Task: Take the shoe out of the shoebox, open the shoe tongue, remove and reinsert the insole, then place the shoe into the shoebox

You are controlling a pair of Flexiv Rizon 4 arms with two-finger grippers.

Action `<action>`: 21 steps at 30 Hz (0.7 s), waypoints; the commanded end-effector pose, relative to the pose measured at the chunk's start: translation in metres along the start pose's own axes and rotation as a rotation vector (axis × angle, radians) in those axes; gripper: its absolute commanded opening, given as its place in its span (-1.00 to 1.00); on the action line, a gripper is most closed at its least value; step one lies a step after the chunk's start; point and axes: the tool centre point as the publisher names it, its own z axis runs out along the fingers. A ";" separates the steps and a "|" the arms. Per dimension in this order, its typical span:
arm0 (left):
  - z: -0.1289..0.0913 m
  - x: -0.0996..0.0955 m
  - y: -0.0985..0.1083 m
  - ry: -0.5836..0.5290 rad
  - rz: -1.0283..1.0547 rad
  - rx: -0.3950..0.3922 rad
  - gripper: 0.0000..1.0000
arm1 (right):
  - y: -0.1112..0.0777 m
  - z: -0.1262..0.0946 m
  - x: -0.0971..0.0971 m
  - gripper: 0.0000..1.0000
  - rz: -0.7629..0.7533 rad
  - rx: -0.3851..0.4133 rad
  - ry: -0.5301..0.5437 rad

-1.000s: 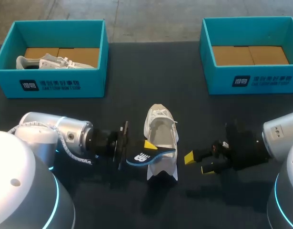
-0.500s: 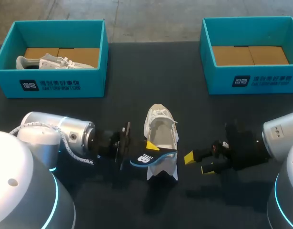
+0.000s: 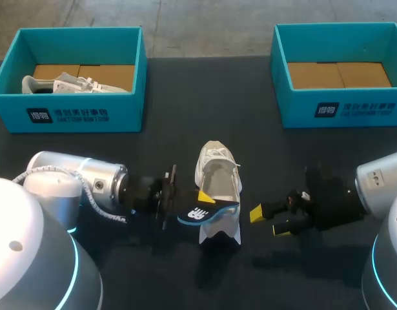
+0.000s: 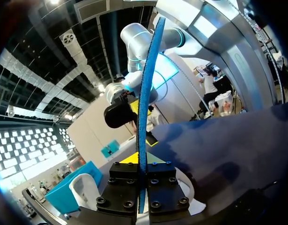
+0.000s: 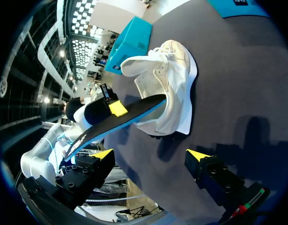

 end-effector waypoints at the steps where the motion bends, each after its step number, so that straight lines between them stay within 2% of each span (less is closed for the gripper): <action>1: 0.001 0.001 0.000 -0.001 -0.001 -0.008 -1.00 | -0.002 -0.002 0.001 1.00 -0.001 -0.003 -0.001; 14: -0.001 0.002 -0.003 -0.009 -0.002 -0.021 -1.00 | -0.002 -0.002 0.001 1.00 -0.001 -0.003 -0.001; 21: 0.000 0.004 -0.002 -0.009 -0.007 -0.031 -1.00 | -0.003 0.005 0.003 1.00 -0.006 -0.005 0.002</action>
